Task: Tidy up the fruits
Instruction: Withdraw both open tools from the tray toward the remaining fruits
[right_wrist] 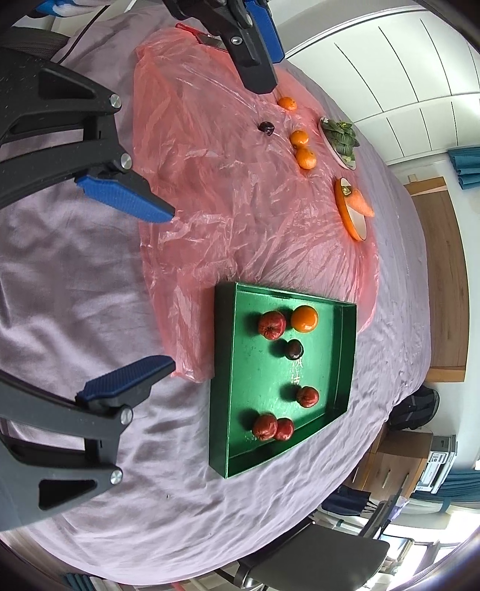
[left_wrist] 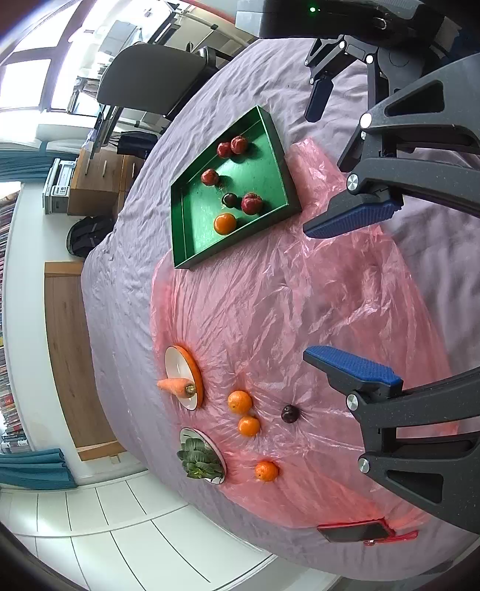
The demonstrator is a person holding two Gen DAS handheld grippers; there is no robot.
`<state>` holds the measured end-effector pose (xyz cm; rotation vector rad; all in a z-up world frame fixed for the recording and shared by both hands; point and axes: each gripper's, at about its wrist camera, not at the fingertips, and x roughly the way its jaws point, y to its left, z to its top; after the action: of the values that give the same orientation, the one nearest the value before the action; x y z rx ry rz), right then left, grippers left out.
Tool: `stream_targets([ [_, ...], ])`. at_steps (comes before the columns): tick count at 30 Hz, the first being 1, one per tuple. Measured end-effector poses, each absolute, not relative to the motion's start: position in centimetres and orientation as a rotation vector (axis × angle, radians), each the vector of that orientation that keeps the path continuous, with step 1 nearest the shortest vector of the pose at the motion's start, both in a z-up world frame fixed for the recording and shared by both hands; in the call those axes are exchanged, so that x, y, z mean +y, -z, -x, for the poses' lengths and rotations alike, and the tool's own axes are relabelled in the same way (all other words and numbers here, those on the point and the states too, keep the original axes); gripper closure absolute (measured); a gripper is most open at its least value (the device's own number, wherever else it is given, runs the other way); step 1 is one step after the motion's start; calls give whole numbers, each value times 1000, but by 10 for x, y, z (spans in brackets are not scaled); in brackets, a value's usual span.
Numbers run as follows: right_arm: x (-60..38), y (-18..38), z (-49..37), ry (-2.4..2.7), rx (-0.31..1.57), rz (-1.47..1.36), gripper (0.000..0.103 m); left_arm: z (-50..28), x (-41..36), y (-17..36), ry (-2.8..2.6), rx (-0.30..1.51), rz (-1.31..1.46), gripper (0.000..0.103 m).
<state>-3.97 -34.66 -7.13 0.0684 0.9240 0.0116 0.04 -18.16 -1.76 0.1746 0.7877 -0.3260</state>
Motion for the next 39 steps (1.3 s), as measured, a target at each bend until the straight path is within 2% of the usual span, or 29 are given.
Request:
stream_targets([
  [12, -303, 76, 25, -81, 936, -22, 0, -16, -128, 37, 261, 824, -129, 48],
  [31, -209, 86, -27, -308, 872, -11, 0, -73, 22, 91, 37, 906, 26, 48],
  [39, -175, 101, -59, -402, 897, -6, 0, -102, 46, 104, 18, 911, 67, 48],
])
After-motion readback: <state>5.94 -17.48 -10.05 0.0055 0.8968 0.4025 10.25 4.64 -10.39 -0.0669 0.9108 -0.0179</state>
